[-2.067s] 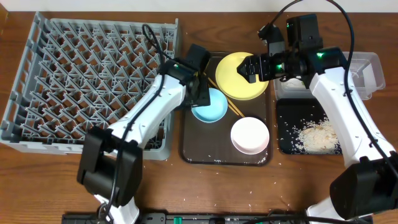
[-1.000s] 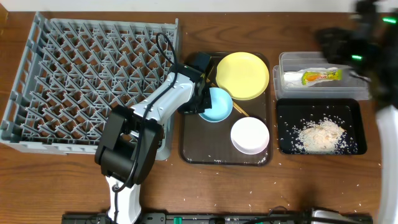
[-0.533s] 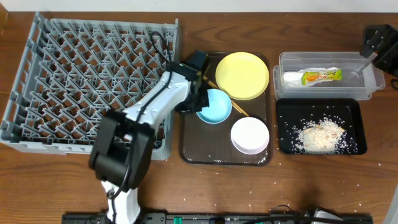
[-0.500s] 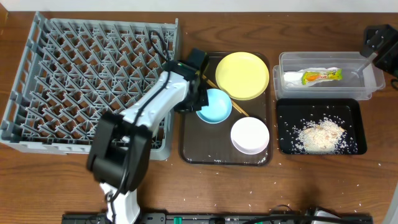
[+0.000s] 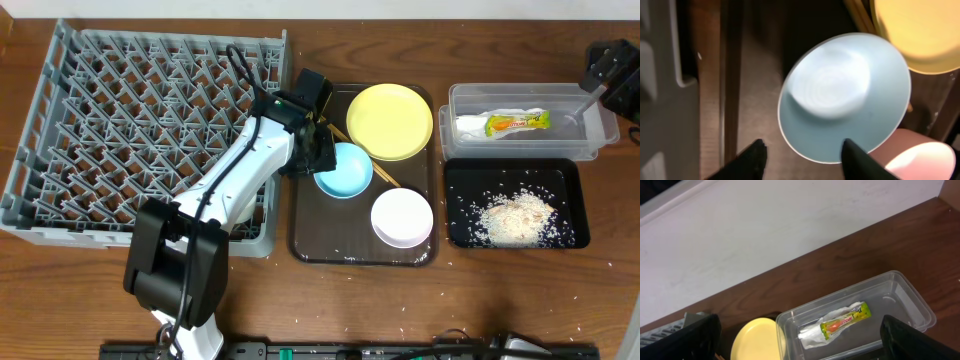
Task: Sort waste into correct bins and load items into the dishwasher
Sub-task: 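Reach the left gripper to the light-blue bowl and grasp its rim, then lift the light-blue bowl and move it over the dish rack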
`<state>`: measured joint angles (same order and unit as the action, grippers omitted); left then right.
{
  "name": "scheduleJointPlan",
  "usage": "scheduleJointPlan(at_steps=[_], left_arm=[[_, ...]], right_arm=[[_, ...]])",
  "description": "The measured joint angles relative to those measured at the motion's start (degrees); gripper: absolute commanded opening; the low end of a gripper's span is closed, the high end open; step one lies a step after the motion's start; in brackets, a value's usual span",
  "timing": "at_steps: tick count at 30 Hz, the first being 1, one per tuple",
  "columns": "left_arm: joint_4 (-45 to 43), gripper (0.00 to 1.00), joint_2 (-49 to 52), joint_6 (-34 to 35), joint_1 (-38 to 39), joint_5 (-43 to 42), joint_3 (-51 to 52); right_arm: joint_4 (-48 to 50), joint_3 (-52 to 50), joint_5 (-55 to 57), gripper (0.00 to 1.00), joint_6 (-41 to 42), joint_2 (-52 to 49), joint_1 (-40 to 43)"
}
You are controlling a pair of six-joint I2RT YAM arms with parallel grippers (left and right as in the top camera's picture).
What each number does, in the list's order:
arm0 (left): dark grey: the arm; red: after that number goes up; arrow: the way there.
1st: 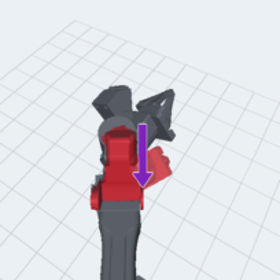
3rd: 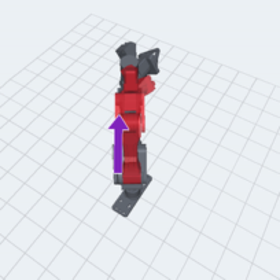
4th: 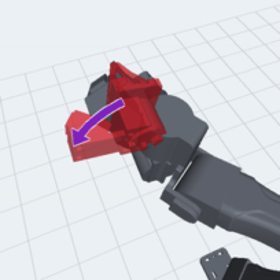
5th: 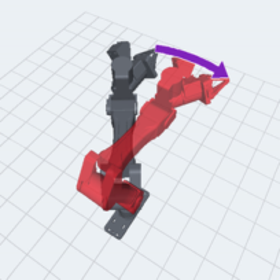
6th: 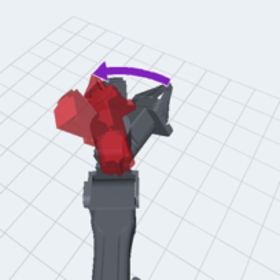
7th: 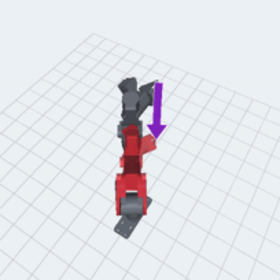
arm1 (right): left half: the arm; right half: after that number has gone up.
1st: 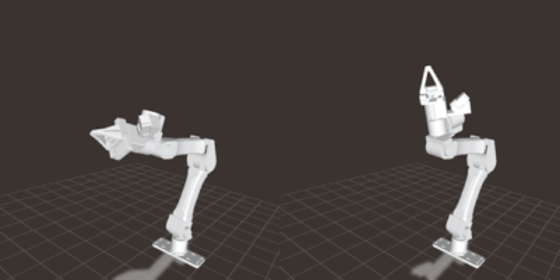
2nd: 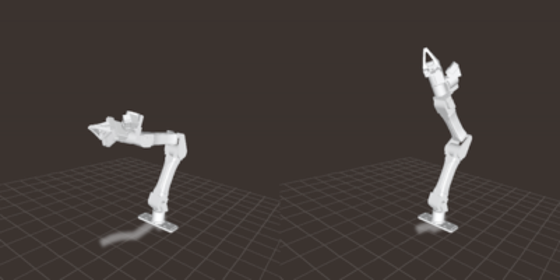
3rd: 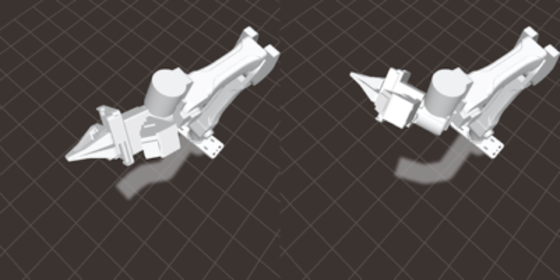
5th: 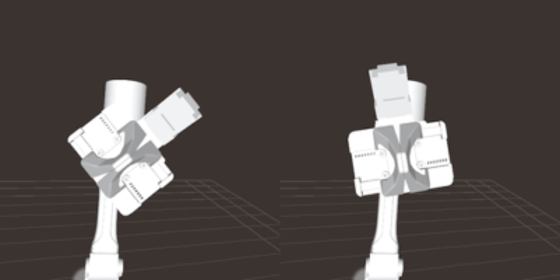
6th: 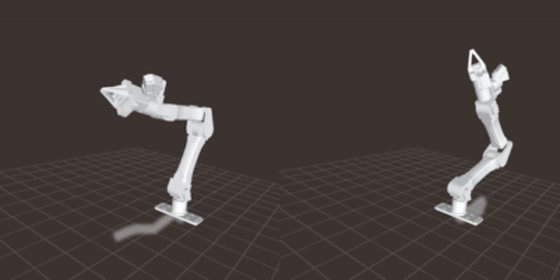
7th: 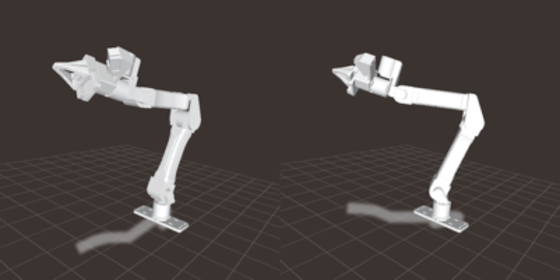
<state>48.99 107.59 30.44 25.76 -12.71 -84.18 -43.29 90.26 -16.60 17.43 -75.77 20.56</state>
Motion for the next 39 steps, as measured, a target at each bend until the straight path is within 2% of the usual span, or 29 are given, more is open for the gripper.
scheduleJointPlan(at_steps=[10,22,27,32,38,39], left_arm=[[-2.56,0.57,0.66,0.13,-2.14,-2.27,0.00],[-7.15,0.57,6.99,0.20,-2.78,-4.13,0.00],[-7.21,0.56,10.14,2.27,-2.78,-4.17,0.00],[-7.37,0.47,12.02,4.50,-2.78,-4.61,0.00],[-9.16,0.19,12.04,5.70,-2.67,-6.29,0.00],[-9.55,0.10,12.04,5.90,-2.67,-6.51,0.02]], right_arm=[[0.00,0.00,0.09,0.99,0.00,0.00,0.00],[0.00,0.00,0.13,0.99,0.00,0.00,0.00],[0.00,0.00,0.13,0.99,0.00,0.00,0.00],[0.00,0.00,0.13,0.99,0.00,0.00,0.00],[0.00,0.00,0.13,0.99,0.00,0.00,0.00],[0.00,0.00,0.13,0.99,0.00,0.00,0.00]])
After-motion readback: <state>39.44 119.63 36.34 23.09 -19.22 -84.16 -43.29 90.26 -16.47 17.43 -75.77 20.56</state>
